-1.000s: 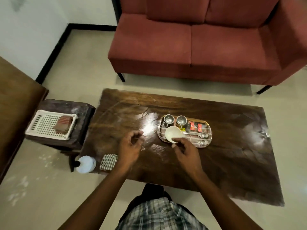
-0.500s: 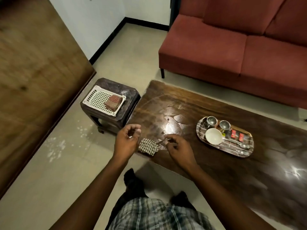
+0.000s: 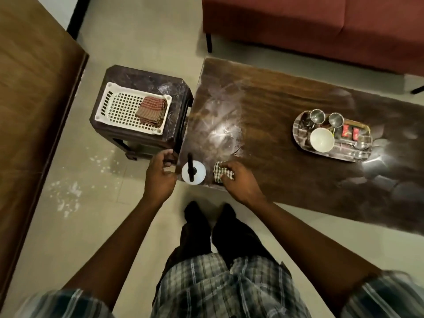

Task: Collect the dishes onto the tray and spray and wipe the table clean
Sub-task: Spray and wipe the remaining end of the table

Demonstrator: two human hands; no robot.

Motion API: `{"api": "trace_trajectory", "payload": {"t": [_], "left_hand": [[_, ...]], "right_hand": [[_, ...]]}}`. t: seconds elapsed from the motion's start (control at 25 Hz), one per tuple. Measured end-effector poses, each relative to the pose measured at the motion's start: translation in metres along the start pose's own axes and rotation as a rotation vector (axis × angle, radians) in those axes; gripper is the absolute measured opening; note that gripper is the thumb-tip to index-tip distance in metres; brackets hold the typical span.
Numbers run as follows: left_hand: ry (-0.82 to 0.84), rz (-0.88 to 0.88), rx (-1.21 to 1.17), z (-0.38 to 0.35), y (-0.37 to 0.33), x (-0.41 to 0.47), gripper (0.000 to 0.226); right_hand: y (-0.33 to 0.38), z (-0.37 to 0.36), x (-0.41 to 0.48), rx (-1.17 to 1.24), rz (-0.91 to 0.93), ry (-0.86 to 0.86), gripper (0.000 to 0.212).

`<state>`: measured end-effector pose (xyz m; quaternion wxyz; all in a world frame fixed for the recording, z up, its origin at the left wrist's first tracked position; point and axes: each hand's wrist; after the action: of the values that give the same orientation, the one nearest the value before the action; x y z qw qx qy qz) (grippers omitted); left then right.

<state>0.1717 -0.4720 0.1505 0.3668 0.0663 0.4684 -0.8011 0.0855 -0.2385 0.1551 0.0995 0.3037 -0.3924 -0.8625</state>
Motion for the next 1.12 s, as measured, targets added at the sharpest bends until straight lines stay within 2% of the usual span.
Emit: {"api": "trace_trajectory", "payload": {"t": [0.08, 0.16, 0.28, 0.36, 0.48, 0.6, 0.76, 0.84, 1.0, 1.08, 1.12], "left_hand": [[0.136, -0.023, 0.2, -0.007, 0.032, 0.014, 0.087], [0.265, -0.098, 0.291, -0.023, 0.064, 0.023, 0.101], [0.336, -0.285, 0.299, -0.054, 0.094, 0.041, 0.106], [0.309, -0.311, 0.208, -0.072, 0.094, 0.049, 0.099], [0.144, -0.276, 0.109, -0.099, 0.085, 0.061, 0.075], [0.008, -0.231, 0.021, -0.11, 0.077, 0.071, 0.053], [0.06, -0.352, -0.069, -0.119, 0.07, 0.083, 0.06], [0.077, -0.369, -0.098, -0.123, 0.065, 0.093, 0.053], [0.077, -0.279, -0.213, -0.122, 0.039, 0.116, 0.031], [0.092, -0.239, -0.253, -0.121, 0.017, 0.131, 0.023], [0.105, -0.206, -0.275, -0.122, 0.004, 0.139, 0.027]], "right_hand": [[-0.012, -0.017, 0.013, -0.046, -0.075, 0.054, 0.044], [-0.033, -0.034, 0.028, -0.127, -0.133, 0.125, 0.054], [-0.072, -0.058, 0.053, -0.274, -0.139, 0.167, 0.069], [-0.095, -0.068, 0.066, -0.396, -0.075, 0.167, 0.076], [-0.124, -0.079, 0.083, -0.56, -0.019, 0.233, 0.084], [-0.144, -0.088, 0.089, -0.614, 0.023, 0.184, 0.078], [-0.159, -0.098, 0.091, -0.675, 0.142, 0.054, 0.061], [-0.159, -0.096, 0.094, -0.69, 0.171, 0.031, 0.055], [-0.154, -0.079, 0.098, -0.483, 0.128, -0.001, 0.063], [-0.143, -0.06, 0.106, -0.135, -0.018, -0.097, 0.053], [-0.138, -0.047, 0.115, 0.032, -0.096, -0.169, 0.045]]}}
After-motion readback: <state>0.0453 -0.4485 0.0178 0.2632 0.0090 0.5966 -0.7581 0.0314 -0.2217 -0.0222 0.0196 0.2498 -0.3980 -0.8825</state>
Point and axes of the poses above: each hand's wrist, its own x-axis towards the middle knuckle, its own z-axis out of the back of the hand, y = z × x, and after that the axes turned 5 degrees about x, right-handed
